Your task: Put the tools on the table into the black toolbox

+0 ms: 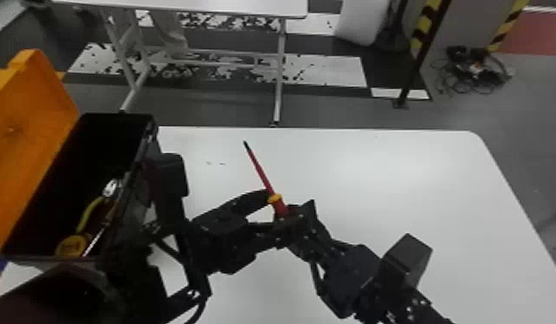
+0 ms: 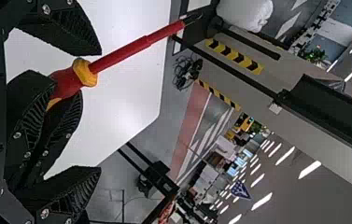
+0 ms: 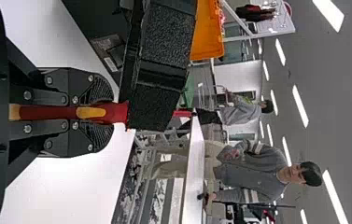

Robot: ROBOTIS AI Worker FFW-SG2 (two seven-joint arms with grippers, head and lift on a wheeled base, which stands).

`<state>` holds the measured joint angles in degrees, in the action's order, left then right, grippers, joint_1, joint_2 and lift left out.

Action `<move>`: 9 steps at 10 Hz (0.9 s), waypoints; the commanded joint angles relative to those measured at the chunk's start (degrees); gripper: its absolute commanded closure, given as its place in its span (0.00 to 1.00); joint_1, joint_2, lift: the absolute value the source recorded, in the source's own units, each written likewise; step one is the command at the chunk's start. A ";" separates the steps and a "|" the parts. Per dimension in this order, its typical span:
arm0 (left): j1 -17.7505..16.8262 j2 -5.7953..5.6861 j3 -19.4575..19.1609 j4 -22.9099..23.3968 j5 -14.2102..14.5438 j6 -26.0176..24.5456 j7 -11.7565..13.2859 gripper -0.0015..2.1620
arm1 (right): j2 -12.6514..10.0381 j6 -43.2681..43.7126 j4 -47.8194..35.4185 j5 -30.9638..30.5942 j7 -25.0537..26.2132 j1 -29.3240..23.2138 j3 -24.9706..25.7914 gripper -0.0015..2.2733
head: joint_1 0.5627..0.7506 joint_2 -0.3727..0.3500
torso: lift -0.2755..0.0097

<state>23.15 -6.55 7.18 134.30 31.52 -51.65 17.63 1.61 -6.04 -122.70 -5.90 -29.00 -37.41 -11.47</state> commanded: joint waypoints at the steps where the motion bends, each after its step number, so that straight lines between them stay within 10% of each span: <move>1: -0.13 0.23 0.29 -0.09 -0.40 0.01 -0.05 0.07 | -0.03 -0.25 0.00 -0.43 -0.01 0.23 -0.48 0.99 | 0.70 0.48 | 0.70; 7: -0.83 0.23 0.29 -0.62 -1.81 -1.05 2.06 0.85 | -0.03 -0.43 0.09 -0.43 -0.01 0.32 -0.48 0.99 | 0.70 0.49 | 0.70; 9: -0.83 0.23 -0.06 -0.62 -2.25 -1.05 3.11 0.87 | -0.03 -0.43 0.09 -0.34 0.08 0.32 -0.48 0.99 | 0.70 0.49 | 0.70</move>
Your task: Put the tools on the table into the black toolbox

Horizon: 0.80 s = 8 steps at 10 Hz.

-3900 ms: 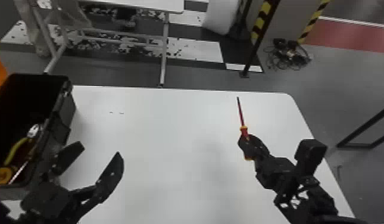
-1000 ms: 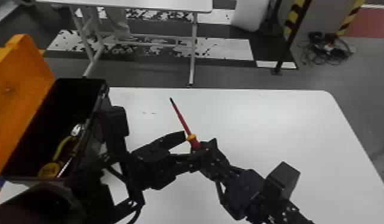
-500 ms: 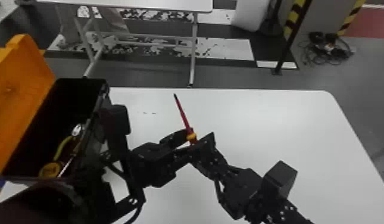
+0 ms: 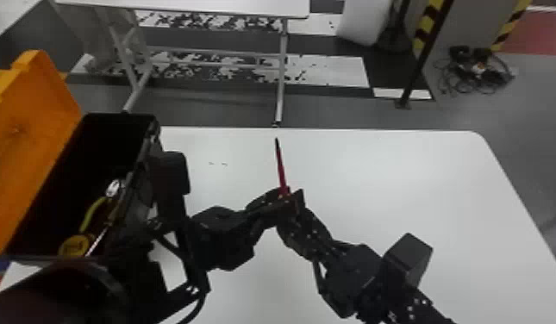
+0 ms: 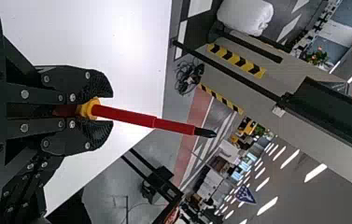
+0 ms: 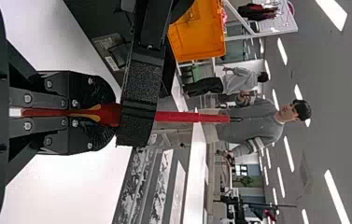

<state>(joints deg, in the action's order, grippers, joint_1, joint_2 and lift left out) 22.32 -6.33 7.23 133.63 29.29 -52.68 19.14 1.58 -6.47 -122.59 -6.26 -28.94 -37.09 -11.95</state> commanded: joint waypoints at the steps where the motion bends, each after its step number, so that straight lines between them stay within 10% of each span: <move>1: 0.01 0.00 -0.20 0.05 -0.29 -0.02 1.95 0.95 | 0.00 0.01 -0.02 0.02 0.12 -0.09 -0.09 0.99 | 0.70 0.49 | 0.70; 3: 0.09 0.00 -0.29 0.14 -0.46 -0.02 2.39 0.95 | 0.00 0.01 -0.02 0.29 0.99 -0.35 -0.09 0.74 | 0.70 0.49 | 0.70; 5: 0.09 -0.09 -0.47 0.23 -0.38 -0.02 2.48 0.95 | 0.00 -0.87 -0.02 0.37 2.49 -0.70 -0.18 0.19 | 0.70 0.48 | 0.70; 8: 0.09 -0.18 -0.55 0.23 -0.29 -0.02 2.65 0.95 | 0.00 -2.80 -0.02 0.37 3.98 -0.88 -0.18 0.05 | 0.70 0.47 | 0.70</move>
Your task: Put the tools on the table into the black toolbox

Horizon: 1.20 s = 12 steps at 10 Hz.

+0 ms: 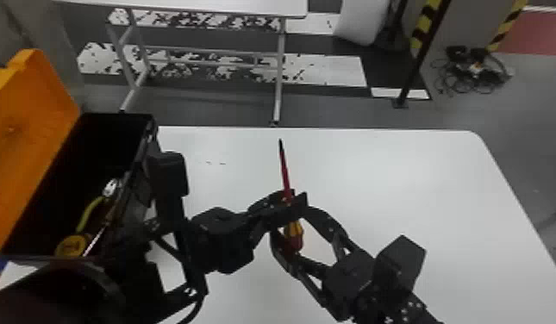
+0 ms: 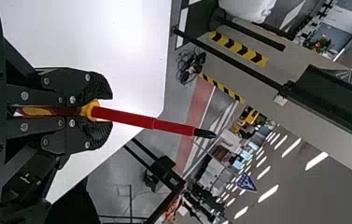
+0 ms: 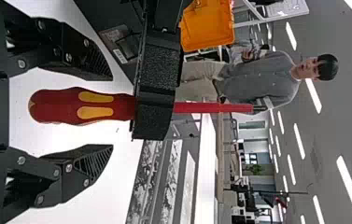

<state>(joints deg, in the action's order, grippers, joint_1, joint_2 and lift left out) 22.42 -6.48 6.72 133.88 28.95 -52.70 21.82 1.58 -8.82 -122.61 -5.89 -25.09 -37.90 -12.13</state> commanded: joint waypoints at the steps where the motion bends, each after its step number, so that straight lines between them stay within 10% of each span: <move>1: 0.08 -0.20 -0.30 0.07 0.14 0.00 0.07 0.95 | 0.00 -0.64 0.00 0.09 0.39 -0.33 0.09 0.05 | 0.70 0.46 | 0.70; 12: -2.55 -3.71 -23.59 -2.48 -0.82 1.93 1.56 0.95 | 0.00 4.99 3.25 6.24 0.74 -3.58 7.91 0.05 | 0.70 0.70 | 0.70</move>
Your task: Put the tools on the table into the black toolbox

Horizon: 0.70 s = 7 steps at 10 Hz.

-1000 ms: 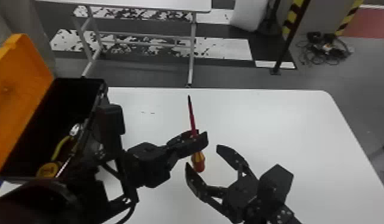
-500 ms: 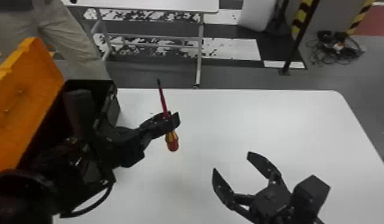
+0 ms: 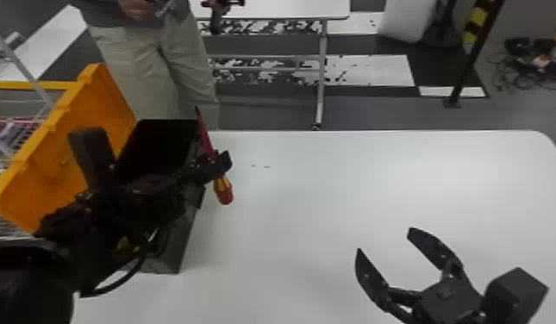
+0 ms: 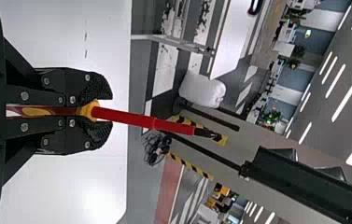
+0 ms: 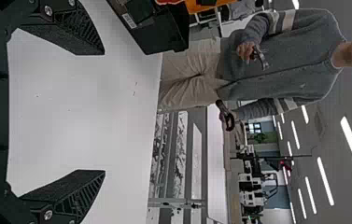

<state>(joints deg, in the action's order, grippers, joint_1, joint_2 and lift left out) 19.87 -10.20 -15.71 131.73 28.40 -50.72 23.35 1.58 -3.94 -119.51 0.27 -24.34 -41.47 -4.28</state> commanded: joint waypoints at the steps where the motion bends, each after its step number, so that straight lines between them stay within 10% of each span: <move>1: -0.01 0.01 -2.92 -1.48 -0.89 1.01 0.20 0.95 | 0.00 0.46 0.60 0.17 0.00 0.07 0.24 0.05 | 0.70 0.74 | 0.70; 7: -3.35 0.54 -10.66 -11.06 -7.92 7.52 2.66 0.95 | 0.09 0.99 1.65 1.67 -0.44 -0.19 1.91 0.05 | 0.70 0.93 | 0.70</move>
<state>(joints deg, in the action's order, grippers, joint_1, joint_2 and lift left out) 16.90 -9.59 -25.87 121.53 20.54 -43.73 26.00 1.67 -3.08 -117.86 1.89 -24.78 -41.61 -2.50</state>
